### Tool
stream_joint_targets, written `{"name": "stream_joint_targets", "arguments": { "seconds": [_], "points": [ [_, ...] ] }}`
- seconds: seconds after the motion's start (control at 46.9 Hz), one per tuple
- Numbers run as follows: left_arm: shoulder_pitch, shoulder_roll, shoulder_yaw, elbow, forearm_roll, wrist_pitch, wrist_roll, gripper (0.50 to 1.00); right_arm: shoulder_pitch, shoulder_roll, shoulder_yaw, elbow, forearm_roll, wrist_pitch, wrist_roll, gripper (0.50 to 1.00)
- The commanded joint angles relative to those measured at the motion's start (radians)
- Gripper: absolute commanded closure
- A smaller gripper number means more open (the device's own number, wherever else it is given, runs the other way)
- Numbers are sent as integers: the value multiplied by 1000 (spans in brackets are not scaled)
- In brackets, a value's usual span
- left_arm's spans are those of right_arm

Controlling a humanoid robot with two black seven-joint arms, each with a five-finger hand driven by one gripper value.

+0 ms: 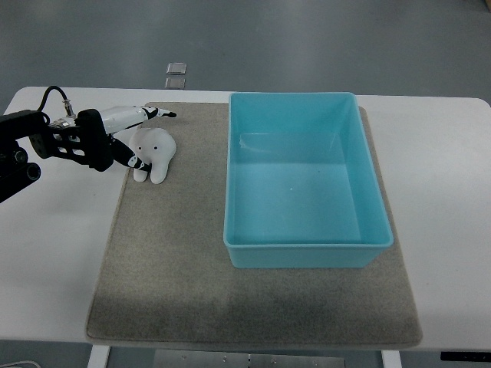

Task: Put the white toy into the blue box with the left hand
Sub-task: 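Close the left hand fingers around the white tooth toy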

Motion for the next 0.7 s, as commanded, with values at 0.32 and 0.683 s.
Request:
{"name": "stream_joint_targets", "arguments": {
  "seconds": [0.32, 0.683],
  "points": [
    [-21, 0, 38, 6, 68, 9, 5, 840, 0, 0, 0, 0, 0, 0, 0, 564],
    [-51, 4, 40, 23, 106, 3, 3, 1000, 0, 0, 0, 0, 0, 0, 0, 564]
  ]
}}
